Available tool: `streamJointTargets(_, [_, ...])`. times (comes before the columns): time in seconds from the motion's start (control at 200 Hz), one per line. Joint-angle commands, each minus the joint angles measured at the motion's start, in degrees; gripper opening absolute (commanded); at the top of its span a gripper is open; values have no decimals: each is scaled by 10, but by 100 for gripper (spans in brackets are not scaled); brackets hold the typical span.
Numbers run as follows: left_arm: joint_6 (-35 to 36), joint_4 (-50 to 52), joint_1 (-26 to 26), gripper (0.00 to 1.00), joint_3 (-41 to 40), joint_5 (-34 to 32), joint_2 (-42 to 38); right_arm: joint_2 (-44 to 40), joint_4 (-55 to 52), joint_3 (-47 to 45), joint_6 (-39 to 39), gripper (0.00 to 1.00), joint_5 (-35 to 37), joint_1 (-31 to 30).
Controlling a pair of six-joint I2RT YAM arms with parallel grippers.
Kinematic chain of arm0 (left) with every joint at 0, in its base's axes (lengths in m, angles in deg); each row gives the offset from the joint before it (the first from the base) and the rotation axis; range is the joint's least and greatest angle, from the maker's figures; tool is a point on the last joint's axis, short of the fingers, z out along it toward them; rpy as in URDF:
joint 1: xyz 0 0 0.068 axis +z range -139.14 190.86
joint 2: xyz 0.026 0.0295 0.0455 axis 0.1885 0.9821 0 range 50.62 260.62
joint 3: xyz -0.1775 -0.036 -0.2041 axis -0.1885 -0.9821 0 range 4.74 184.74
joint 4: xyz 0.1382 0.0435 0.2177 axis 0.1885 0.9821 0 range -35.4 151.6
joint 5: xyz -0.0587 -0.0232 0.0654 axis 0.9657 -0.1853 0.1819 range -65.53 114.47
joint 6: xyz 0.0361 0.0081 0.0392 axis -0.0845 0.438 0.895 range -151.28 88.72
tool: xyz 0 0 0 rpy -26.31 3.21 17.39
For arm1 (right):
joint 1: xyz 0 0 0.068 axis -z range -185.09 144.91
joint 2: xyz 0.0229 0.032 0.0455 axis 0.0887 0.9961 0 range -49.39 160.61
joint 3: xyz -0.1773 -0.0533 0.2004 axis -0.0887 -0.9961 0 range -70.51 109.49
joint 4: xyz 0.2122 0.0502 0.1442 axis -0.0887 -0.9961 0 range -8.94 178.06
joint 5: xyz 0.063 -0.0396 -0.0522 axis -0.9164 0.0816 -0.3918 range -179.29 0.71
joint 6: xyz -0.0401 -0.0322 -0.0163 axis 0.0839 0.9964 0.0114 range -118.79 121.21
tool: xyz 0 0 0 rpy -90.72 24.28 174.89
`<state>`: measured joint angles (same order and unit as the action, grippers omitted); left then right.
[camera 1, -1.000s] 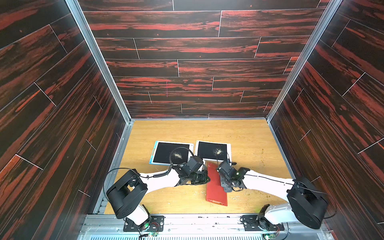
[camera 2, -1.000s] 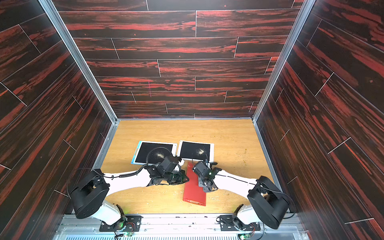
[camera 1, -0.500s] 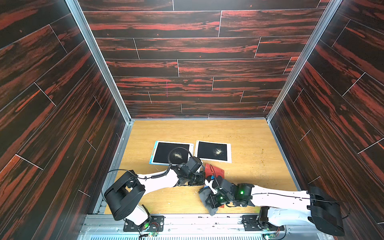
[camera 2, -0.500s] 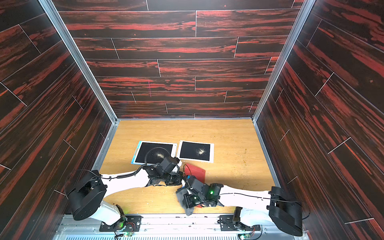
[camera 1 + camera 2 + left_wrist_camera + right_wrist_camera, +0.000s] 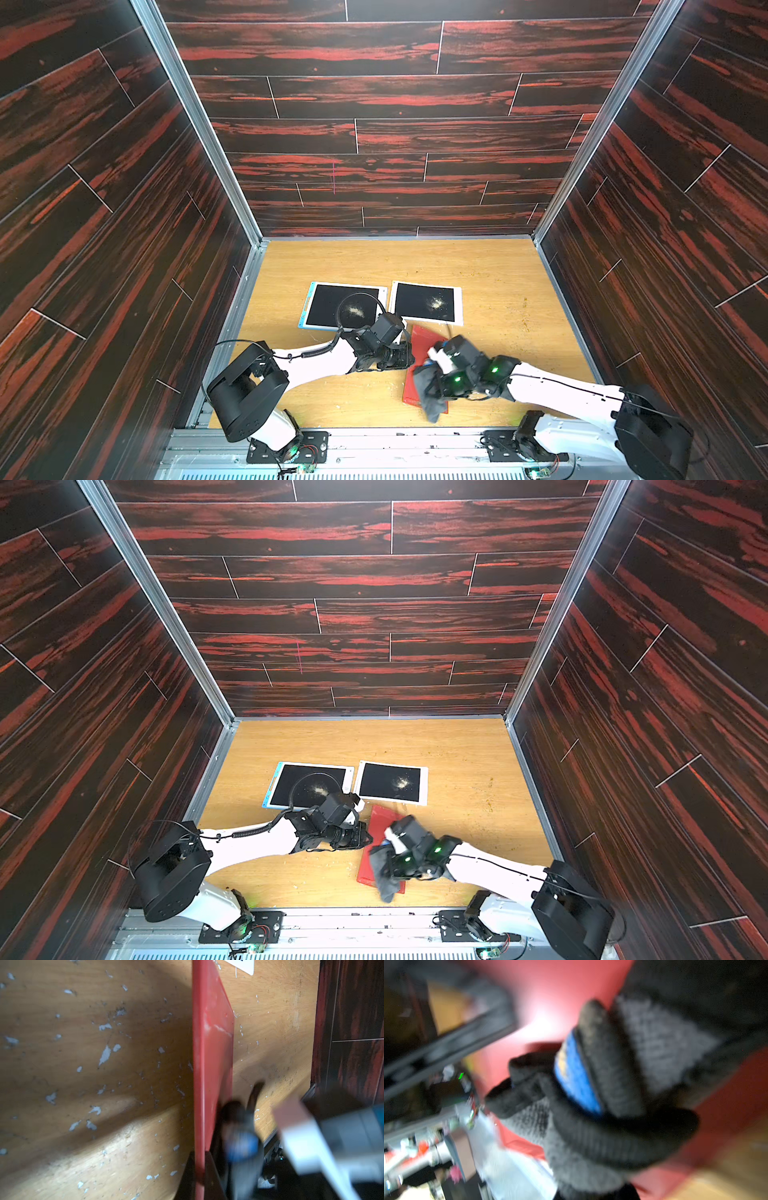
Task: Wipe the drawing tablet
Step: Wipe the dirt from the drawing tablet.
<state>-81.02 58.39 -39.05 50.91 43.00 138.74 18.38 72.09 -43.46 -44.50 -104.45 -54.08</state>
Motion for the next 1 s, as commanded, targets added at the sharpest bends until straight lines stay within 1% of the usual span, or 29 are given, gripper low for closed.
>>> streamJointTargets(0.0, [-4,0,-8,0,0,-13,-22,34,-66,-25,26,0,76,21])
streamJointTargets(0.07, [-6,-3,-8,0,-5,-13,-25,49,-73,-10,25,0,96,20])
streamJointTargets(0.11, [-5,-4,-8,0,-6,-14,-27,58,-83,4,24,0,120,20])
streamJointTargets(0.19, [-5,-4,-8,0,-7,-12,-28,82,-120,48,18,0,204,21])
streamJointTargets(0.281, [-5,-4,-8,0,-8,-11,-27,122,-186,115,-10,0,324,19])
streamJointTargets(0.316, [-5,-4,-7,0,-8,-11,-27,135,-203,139,-19,0,349,19])
streamJointTargets(0.341, [-5,-6,-8,0,-9,-11,-28,142,-204,154,-21,0,353,18])
streamJointTargets(0.396, [-7,-11,-8,0,-12,-9,-28,148,-186,182,-14,0,338,12])
streamJointTargets(0.441, [-7,-12,-8,0,-12,-8,-28,148,-155,200,2,0,301,5])
streamJointTargets(0.561, [-5,-10,-8,0,-10,-7,-27,160,-62,242,51,0,142,0])
streamJointTargets(0.641, [-6,-9,-7,0,-9,-9,-26,166,-9,257,62,0,43,0])
streamJointTargets(0.741, [-7,-10,-8,0,-11,-9,-24,164,37,255,57,0,-31,1])
streamJointTargets(0.782, [-7,-11,-7,0,-13,-9,-25,163,42,251,56,0,-38,2])
streamJointTargets(0.847, [-8,-12,-7,0,-14,-10,-26,163,29,237,56,0,-15,10])
streamJointTargets(0.932, [-8,-12,-7,0,-14,-11,-27,170,-7,208,59,0,38,36])
streamJointTargets(0.997, [-9,-13,-8,0,-14,-11,-26,182,-41,183,62,0,107,60])
